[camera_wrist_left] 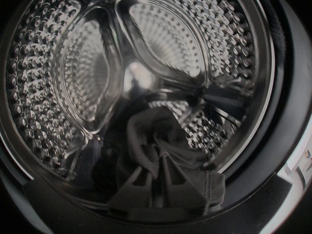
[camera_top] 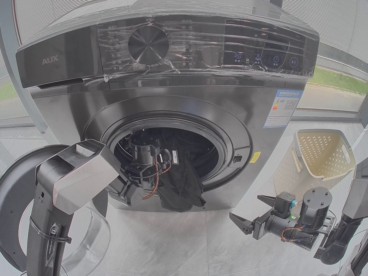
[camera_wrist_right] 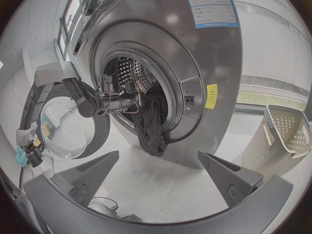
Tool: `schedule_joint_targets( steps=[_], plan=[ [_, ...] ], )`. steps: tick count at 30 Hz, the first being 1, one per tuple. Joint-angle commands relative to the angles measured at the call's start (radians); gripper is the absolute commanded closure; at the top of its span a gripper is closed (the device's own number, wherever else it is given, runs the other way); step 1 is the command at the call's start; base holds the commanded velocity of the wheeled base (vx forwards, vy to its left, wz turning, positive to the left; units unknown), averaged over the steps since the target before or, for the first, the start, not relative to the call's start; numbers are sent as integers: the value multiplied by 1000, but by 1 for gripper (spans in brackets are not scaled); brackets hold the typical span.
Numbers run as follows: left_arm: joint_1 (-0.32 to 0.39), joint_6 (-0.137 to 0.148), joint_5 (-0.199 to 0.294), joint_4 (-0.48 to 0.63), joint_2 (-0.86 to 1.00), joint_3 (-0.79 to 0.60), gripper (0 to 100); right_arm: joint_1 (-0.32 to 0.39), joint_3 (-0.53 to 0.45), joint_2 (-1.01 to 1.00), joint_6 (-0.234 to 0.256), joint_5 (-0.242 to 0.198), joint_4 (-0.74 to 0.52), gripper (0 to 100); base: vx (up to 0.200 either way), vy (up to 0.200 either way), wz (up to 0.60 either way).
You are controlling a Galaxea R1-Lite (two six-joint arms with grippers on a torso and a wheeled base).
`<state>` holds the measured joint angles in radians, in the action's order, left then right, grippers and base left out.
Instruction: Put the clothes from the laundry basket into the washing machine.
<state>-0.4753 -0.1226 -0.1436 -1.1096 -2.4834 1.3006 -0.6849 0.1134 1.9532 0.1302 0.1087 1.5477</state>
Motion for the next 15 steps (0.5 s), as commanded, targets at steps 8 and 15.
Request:
schedule_joint_targets(
  steps=[8,15],
  plan=[
    [-5,-40,10,-12,26,-64,0,2,-1,1,0,0,0,0,0,0,0],
    [-71,-34,107,125,136,-290,0,1,-3,1,0,0,0,0,0,0,0]
  ],
)
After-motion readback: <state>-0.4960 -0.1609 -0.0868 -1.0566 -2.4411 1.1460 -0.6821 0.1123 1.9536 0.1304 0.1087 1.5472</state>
